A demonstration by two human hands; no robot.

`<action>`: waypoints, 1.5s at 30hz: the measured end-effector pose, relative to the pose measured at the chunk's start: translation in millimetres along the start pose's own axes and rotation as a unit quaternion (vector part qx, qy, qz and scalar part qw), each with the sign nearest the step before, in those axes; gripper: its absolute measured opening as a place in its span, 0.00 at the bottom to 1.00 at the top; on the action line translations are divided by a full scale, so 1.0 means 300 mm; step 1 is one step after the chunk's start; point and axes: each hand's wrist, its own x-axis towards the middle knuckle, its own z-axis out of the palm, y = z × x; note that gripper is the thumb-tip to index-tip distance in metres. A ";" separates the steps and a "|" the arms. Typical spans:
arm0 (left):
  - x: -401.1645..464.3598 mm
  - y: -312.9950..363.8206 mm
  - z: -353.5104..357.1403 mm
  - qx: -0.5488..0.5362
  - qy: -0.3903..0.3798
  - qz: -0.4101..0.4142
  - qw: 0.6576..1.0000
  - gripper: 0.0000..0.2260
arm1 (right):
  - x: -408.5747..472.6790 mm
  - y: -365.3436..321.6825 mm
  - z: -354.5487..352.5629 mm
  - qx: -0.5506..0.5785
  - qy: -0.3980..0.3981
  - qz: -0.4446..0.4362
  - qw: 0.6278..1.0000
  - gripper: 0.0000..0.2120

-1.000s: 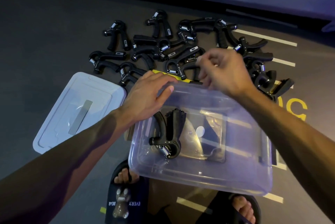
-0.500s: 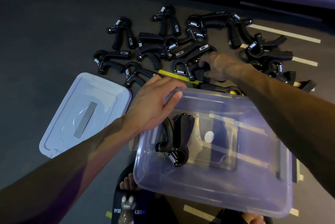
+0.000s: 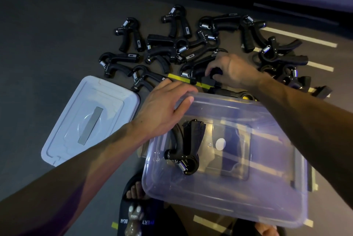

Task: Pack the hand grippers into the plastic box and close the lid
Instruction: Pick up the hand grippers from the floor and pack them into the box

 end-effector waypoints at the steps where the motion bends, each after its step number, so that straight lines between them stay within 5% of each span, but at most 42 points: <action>1: -0.001 0.002 -0.001 0.001 0.000 -0.002 1.000 0.10 | -0.011 -0.010 -0.008 0.011 0.022 -0.010 1.000 0.09; 10: -0.002 0.013 -0.007 -0.003 0.004 0.003 1.000 0.13 | -0.149 -0.130 -0.181 0.165 0.232 0.035 0.958 0.11; 16: 0.046 0.090 -0.111 -0.180 0.166 -0.093 0.965 0.19 | -0.286 -0.209 -0.336 0.235 0.267 0.006 0.935 0.12; 19: 0.056 0.138 -0.177 -0.173 0.106 -0.076 0.976 0.21 | -0.327 -0.256 -0.379 0.266 0.234 -0.008 0.935 0.13; 23: 0.049 0.170 -0.206 -0.173 -0.005 -0.034 0.984 0.11 | -0.346 -0.310 -0.365 0.300 0.166 -0.026 0.939 0.13; 27: 0.003 0.145 -0.197 -0.243 -0.063 -0.060 0.966 0.08 | -0.378 -0.281 -0.335 0.449 0.115 0.040 0.885 0.14; 34: -0.038 0.119 -0.196 -0.277 -0.086 -0.079 0.954 0.10 | -0.447 -0.244 -0.250 0.546 0.107 0.080 0.827 0.07; 36: -0.037 0.121 -0.192 -0.253 -0.081 -0.058 0.962 0.09 | -0.454 -0.241 -0.240 0.539 0.108 0.087 0.831 0.06; 41: 0.013 0.071 -0.175 -0.216 0.084 -0.076 0.970 0.13 | -0.456 -0.263 -0.186 0.444 0.014 0.092 0.891 0.10; 45: 0.032 0.037 -0.095 -0.108 0.052 -0.031 0.992 0.08 | -0.430 -0.316 -0.045 0.388 -0.083 0.117 0.910 0.06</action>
